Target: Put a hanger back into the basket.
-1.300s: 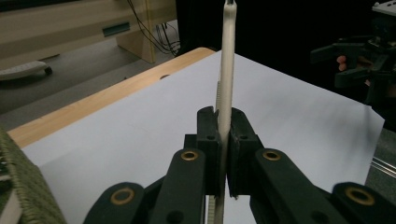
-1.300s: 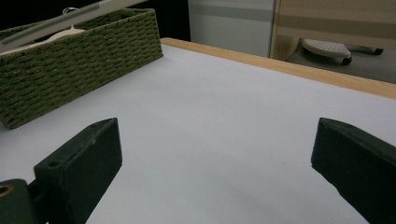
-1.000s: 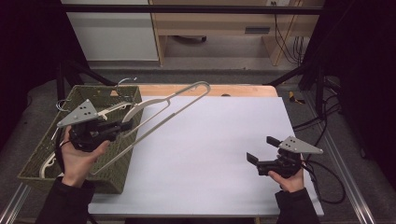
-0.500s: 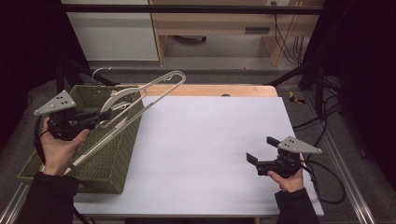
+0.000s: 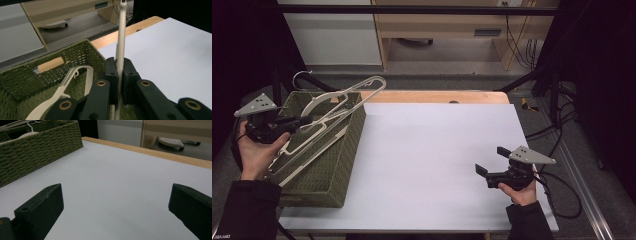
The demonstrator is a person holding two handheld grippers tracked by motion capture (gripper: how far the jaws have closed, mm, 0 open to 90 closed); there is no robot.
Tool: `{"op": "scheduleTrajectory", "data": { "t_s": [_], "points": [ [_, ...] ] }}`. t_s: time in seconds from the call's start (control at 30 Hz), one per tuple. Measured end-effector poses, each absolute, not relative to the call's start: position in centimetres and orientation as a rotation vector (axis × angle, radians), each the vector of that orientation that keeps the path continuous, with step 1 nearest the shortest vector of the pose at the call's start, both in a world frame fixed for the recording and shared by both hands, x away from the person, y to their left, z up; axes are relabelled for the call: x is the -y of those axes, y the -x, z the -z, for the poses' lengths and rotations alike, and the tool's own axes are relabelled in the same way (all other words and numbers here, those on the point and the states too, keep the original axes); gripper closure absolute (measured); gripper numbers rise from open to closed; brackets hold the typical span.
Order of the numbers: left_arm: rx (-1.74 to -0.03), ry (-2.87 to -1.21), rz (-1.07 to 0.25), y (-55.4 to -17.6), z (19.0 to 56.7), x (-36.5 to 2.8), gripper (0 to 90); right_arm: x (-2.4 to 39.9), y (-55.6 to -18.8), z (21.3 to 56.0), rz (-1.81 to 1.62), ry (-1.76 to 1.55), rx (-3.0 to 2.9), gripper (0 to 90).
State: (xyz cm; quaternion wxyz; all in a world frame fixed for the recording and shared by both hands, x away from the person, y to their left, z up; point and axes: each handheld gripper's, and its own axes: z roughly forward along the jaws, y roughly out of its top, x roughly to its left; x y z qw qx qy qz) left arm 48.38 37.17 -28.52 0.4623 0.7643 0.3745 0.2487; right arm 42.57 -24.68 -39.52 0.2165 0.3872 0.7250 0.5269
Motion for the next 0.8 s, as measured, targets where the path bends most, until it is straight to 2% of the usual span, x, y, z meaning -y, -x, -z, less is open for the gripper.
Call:
{"op": "scheduleTrajectory", "data": {
  "t_s": [0.8],
  "points": [
    [-1.070, -1.900, -0.673, -48.6, 31.4, -43.1, 85.0, 24.5, -42.7, 39.6, -1.452, -1.067, -2.019, 0.5]
  ]
}}
